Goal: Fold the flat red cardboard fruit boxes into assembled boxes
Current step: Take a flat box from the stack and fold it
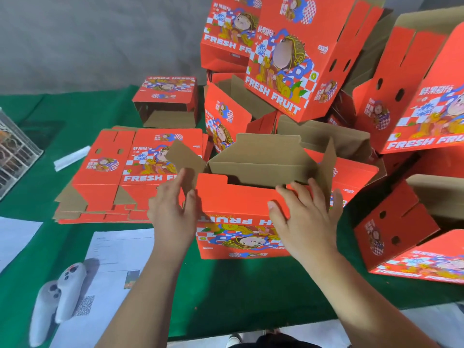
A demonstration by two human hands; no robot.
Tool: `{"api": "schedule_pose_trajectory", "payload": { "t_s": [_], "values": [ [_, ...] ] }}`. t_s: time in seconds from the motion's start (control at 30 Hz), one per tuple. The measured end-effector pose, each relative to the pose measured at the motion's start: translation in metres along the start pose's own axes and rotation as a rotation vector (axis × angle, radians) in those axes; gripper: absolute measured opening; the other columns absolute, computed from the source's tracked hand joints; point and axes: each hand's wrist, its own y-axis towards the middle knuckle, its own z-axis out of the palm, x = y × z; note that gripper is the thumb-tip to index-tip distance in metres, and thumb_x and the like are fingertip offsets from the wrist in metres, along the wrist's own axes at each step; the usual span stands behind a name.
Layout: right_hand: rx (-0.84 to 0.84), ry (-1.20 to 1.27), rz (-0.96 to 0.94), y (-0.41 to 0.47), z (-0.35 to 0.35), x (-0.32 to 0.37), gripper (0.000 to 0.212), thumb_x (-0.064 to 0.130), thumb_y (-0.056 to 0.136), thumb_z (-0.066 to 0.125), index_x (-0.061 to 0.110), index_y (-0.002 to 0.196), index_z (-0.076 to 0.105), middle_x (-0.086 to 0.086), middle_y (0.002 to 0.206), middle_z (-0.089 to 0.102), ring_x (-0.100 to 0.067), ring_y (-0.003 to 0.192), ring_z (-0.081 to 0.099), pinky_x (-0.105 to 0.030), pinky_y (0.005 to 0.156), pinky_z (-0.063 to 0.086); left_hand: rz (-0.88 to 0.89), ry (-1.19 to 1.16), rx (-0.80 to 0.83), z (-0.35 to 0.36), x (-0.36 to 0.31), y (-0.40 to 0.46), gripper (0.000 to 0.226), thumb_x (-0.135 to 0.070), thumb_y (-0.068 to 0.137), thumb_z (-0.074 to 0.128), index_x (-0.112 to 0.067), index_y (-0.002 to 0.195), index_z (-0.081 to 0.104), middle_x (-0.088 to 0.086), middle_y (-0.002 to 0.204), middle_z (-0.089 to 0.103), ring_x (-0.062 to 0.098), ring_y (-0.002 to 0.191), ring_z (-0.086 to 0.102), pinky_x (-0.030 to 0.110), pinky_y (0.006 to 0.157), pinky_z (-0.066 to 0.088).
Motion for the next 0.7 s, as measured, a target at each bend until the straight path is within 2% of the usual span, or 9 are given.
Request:
{"api": "schedule_pose_trajectory", "payload": {
  "t_s": [0.1,0.2,0.23,0.3,0.37,0.47,0.53,0.6,0.7],
  "values": [
    [-0.032,-0.002,-0.018,0.001,-0.007,0.008,0.053,0.051,0.096,0.038,0.027,0.134,0.068,-0.004,0.143,0.061,-0.032,0.146,0.041,-0.054,0.124,0.003,-0.138,-0.390,0.093,-0.001,-0.007,0.006,0.068,0.000,0.097,0.058,-0.031,0.153,0.035,-0.006,0.098,0.066,0.017,0.057,0.072,0.022,0.056,0.054],
    [0.009,0.181,-0.224,0.002,-0.013,0.030,0.057,0.030,0.089,0.048,0.027,0.144,0.062,-0.013,0.158,0.046,-0.039,0.146,0.041,-0.057,0.123,0.024,-0.143,-0.372,0.093,0.004,-0.012,0.002,0.066,0.000,0.093,0.062,-0.030,0.147,0.040,-0.004,0.084,0.064,0.013,0.051,0.069,0.015,0.047,0.049],
    [0.075,0.232,-0.331,0.002,-0.012,0.039,0.058,0.032,0.092,0.050,0.033,0.150,0.055,-0.009,0.164,0.038,-0.038,0.150,0.036,-0.056,0.123,0.025,-0.101,-0.303,0.113,0.004,-0.011,0.002,0.050,-0.001,0.093,0.062,-0.026,0.135,0.053,-0.004,0.079,0.067,0.010,0.051,0.067,0.013,0.047,0.046],
    [0.213,0.143,-0.489,-0.002,-0.009,0.052,0.064,0.062,0.097,0.045,0.046,0.159,0.034,0.001,0.173,0.021,-0.031,0.157,0.022,-0.050,0.128,0.015,-0.085,-0.192,0.202,0.002,-0.004,0.007,0.024,-0.007,0.096,0.062,-0.028,0.107,0.064,-0.009,0.073,0.071,0.005,0.054,0.067,0.020,0.052,0.048],
    [0.283,0.004,-0.533,-0.001,-0.003,0.056,0.081,0.081,0.091,0.041,0.051,0.162,0.014,0.005,0.175,0.008,-0.029,0.160,0.010,-0.048,0.129,0.006,-0.178,-0.160,0.322,-0.004,0.003,0.013,0.014,-0.019,0.101,0.060,-0.027,0.113,0.064,-0.005,0.074,0.073,0.009,0.060,0.070,0.035,0.064,0.054],
    [0.255,0.012,-0.537,-0.004,0.000,0.055,0.072,0.062,0.099,0.047,0.053,0.161,0.011,0.008,0.174,0.010,-0.026,0.160,0.013,-0.045,0.129,0.008,-0.120,-0.116,0.330,-0.003,0.008,0.011,0.021,-0.012,0.105,0.049,-0.027,0.107,0.063,0.009,0.088,0.065,0.014,0.068,0.069,0.044,0.068,0.059],
    [0.245,0.046,-0.538,-0.006,0.000,0.051,0.067,0.052,0.099,0.048,0.054,0.160,0.019,0.010,0.173,0.016,-0.023,0.159,0.019,-0.044,0.128,0.013,0.018,-0.121,0.288,0.001,0.002,0.000,0.055,0.000,0.100,0.042,-0.033,0.142,0.057,0.010,0.111,0.051,-0.005,0.086,0.060,0.032,0.074,0.062],
    [0.256,0.108,-0.539,-0.007,-0.002,0.046,0.066,0.059,0.096,0.048,0.054,0.158,0.027,0.012,0.172,0.018,-0.020,0.158,0.021,-0.042,0.127,0.018,0.201,-0.046,0.244,0.002,0.005,-0.010,0.076,0.003,0.092,0.039,-0.031,0.160,0.037,0.003,0.134,0.041,-0.001,0.119,0.045,0.019,0.104,0.043],
    [0.143,0.439,-0.442,-0.006,-0.009,0.036,0.058,0.053,0.092,0.055,0.041,0.149,0.051,0.013,0.167,0.030,-0.017,0.152,0.033,-0.040,0.126,0.023,0.311,-0.001,0.284,-0.003,0.014,-0.012,0.073,0.002,0.090,0.041,-0.022,0.159,0.039,0.001,0.157,0.041,0.022,0.141,0.037,0.021,0.116,0.020]
  ]
}}
